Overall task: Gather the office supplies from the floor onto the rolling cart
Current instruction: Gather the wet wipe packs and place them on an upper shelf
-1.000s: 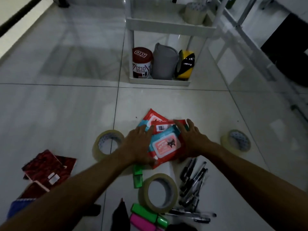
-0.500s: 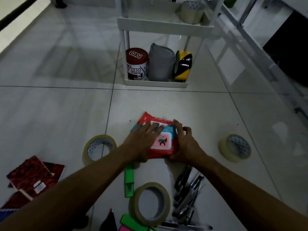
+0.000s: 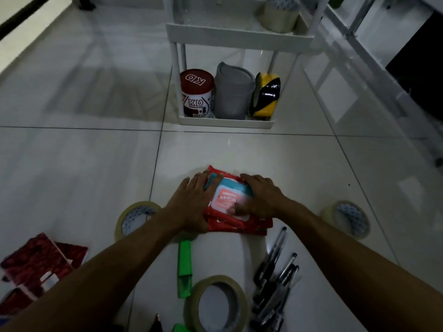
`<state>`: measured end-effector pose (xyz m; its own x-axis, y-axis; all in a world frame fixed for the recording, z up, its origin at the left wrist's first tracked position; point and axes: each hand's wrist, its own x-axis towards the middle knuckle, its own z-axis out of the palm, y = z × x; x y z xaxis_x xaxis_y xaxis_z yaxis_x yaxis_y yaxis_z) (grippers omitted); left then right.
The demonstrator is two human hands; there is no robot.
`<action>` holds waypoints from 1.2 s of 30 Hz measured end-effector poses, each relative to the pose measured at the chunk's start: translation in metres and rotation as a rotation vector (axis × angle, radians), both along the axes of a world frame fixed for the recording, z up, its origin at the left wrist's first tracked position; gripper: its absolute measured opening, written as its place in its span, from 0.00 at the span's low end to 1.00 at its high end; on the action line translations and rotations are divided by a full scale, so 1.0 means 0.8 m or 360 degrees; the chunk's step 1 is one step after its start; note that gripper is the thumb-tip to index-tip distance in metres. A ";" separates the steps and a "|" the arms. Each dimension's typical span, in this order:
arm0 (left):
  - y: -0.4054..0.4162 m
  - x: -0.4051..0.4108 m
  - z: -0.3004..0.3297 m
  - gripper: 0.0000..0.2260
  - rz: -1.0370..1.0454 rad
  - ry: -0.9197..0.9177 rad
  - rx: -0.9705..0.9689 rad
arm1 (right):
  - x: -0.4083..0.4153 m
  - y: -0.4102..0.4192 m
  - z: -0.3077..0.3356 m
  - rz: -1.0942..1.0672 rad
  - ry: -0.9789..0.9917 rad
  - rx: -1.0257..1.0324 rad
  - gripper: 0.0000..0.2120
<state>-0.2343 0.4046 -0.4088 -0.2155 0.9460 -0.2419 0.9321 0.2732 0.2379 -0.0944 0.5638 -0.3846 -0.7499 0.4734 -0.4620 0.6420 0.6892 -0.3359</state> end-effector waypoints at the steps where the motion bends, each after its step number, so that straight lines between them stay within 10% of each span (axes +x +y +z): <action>1: 0.001 0.001 -0.003 0.54 0.0022 -0.0028 0.0038 | -0.001 0.000 -0.001 -0.0004 0.0006 0.0003 0.52; 11: 0.012 -0.006 -0.011 0.54 0.0066 -0.0208 0.0036 | -0.013 0.005 -0.006 0.0100 -0.0036 0.0160 0.49; 15: 0.018 -0.018 -0.011 0.51 0.0165 -0.0395 0.0155 | -0.019 -0.001 0.000 -0.0046 0.0061 -0.0137 0.36; 36: -0.024 -0.039 0.020 0.56 0.0372 -0.0334 0.0296 | -0.018 -0.038 0.007 -0.0367 0.0138 -0.0712 0.32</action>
<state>-0.2652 0.3854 -0.3928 -0.3951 0.9090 -0.1325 0.7750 0.4073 0.4832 -0.1087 0.5336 -0.3791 -0.6940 0.4012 -0.5979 0.7170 0.3096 -0.6245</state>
